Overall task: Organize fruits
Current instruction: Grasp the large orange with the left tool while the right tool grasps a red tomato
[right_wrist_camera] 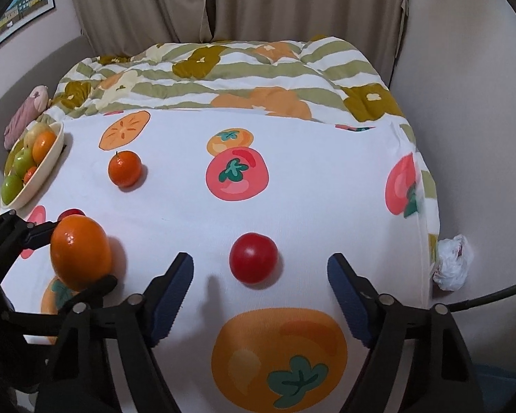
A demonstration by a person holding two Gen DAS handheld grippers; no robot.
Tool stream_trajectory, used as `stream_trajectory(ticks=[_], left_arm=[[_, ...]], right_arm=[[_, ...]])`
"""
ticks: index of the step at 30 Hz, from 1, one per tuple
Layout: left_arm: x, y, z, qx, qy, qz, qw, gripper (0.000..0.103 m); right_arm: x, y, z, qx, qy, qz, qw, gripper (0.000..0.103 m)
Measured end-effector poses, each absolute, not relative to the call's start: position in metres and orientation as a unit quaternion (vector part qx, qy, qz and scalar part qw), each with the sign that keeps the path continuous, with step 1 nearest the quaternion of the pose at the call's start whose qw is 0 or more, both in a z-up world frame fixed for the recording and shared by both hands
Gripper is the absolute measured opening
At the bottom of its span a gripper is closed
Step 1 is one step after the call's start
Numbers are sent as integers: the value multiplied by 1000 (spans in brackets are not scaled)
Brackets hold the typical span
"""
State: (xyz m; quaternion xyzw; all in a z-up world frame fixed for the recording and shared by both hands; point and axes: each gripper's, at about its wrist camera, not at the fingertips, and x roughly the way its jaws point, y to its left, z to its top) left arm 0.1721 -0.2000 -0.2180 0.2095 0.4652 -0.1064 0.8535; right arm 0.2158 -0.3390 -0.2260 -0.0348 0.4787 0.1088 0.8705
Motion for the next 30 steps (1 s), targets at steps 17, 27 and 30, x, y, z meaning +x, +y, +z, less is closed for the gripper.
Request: stream_trajectory(ticks=[17, 27, 30], left_arm=[[164, -197, -214, 188, 474, -109, 853, 68], [162, -185, -201, 169, 468, -97, 862, 68], [161, -178, -196, 162, 467, -91, 865, 68]], right_arm=[[221, -328, -234, -51, 492, 112, 862, 44], [219, -318, -225, -60, 481, 125, 866, 29], [216, -311, -217, -61, 475, 132, 868, 29]])
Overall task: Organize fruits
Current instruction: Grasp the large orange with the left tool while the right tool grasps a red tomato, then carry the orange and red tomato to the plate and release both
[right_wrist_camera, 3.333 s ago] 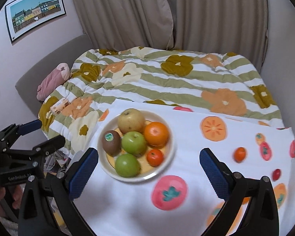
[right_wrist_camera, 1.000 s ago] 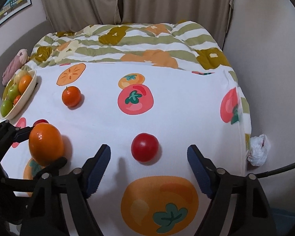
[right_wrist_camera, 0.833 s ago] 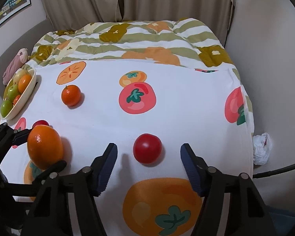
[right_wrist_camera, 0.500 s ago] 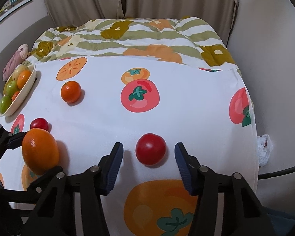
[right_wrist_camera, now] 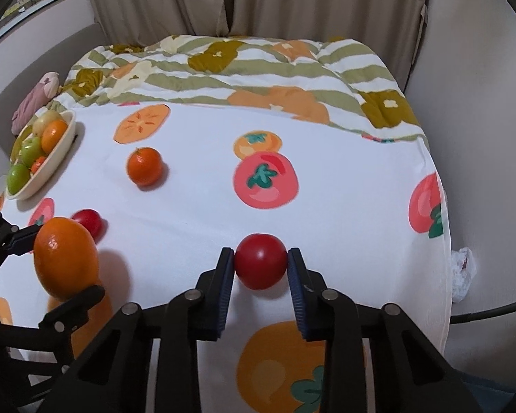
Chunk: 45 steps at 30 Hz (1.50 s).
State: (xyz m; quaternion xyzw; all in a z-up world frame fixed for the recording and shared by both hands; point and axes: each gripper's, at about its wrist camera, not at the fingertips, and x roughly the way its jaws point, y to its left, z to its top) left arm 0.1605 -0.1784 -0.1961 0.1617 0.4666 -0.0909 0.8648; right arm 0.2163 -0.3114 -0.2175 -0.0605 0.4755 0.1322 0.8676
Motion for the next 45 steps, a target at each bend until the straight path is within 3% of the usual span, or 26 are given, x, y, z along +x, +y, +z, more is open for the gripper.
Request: stream_trajectory(ticks=[25, 45], left_arm=[[146, -25, -116, 87, 429, 6, 899, 68], [188, 121, -151, 72, 460, -12, 885, 68]], right_arm=[[195, -185, -143, -59, 419, 227, 877, 29], [199, -47, -163, -20, 448, 221, 866, 29]])
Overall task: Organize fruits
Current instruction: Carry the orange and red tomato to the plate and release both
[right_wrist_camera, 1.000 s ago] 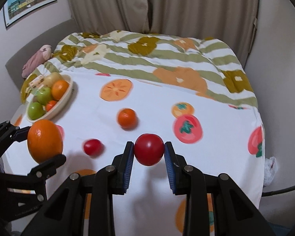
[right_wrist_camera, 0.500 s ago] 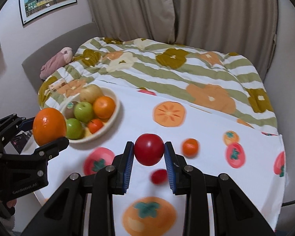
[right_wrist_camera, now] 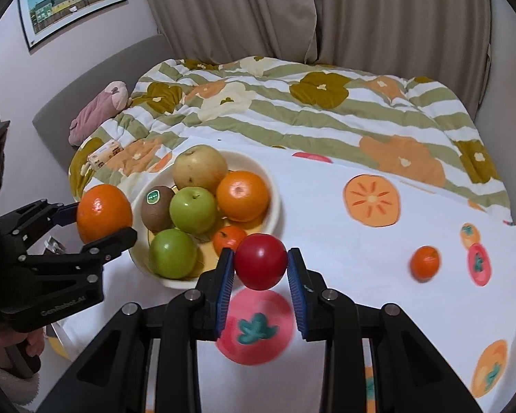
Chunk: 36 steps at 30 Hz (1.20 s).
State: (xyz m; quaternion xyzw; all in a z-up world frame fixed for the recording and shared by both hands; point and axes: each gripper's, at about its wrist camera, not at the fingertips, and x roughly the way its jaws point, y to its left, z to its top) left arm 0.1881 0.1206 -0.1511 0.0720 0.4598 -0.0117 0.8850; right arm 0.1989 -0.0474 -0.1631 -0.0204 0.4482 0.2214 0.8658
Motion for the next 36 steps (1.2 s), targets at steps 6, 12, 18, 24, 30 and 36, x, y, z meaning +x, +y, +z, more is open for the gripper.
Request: stream_trajectory(ticks=[6, 12, 18, 24, 30, 36], left_arm=[[205, 132, -167, 77, 475, -35, 876, 68], [210, 130, -176, 93, 475, -52, 874, 68], [209, 137, -170, 91, 462, -64, 880, 90], [202, 145, -154, 86, 436, -62, 894, 103], [190, 161, -147, 67, 437, -49, 896, 103], [179, 175, -144, 66, 442, -32, 894, 103]], right_arm=[[200, -27, -168, -13, 453, 208, 867, 29], [202, -21, -172, -8, 456, 188, 870, 29], [200, -20, -171, -3, 458, 173, 872, 29], [200, -17, -167, -1, 457, 173, 873, 29], [202, -7, -165, -9, 458, 186, 869, 29], [211, 4, -171, 7, 470, 208, 858, 29]])
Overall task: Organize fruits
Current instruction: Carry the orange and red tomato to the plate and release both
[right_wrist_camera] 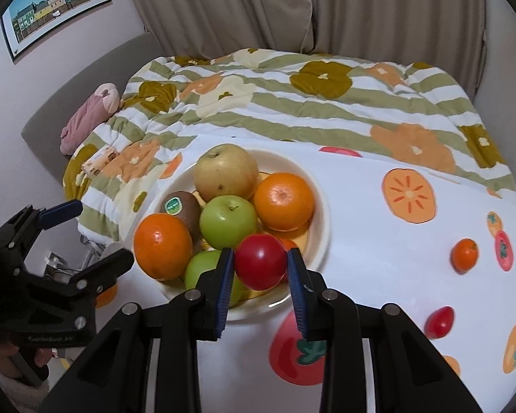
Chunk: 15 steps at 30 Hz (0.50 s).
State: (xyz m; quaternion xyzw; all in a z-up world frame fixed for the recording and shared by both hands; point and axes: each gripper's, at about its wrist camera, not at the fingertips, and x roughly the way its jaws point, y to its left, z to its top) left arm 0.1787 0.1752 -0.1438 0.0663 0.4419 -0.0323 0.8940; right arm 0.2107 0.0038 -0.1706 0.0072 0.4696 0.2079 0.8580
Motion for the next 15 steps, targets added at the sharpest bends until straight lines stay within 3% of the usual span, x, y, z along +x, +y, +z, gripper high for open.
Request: stream_trajectory(ticks=[15], left_arm=[[165, 196, -152, 62, 457, -15, 887, 103]], right_arm=[[220, 25, -184, 8, 483, 215, 849, 29]])
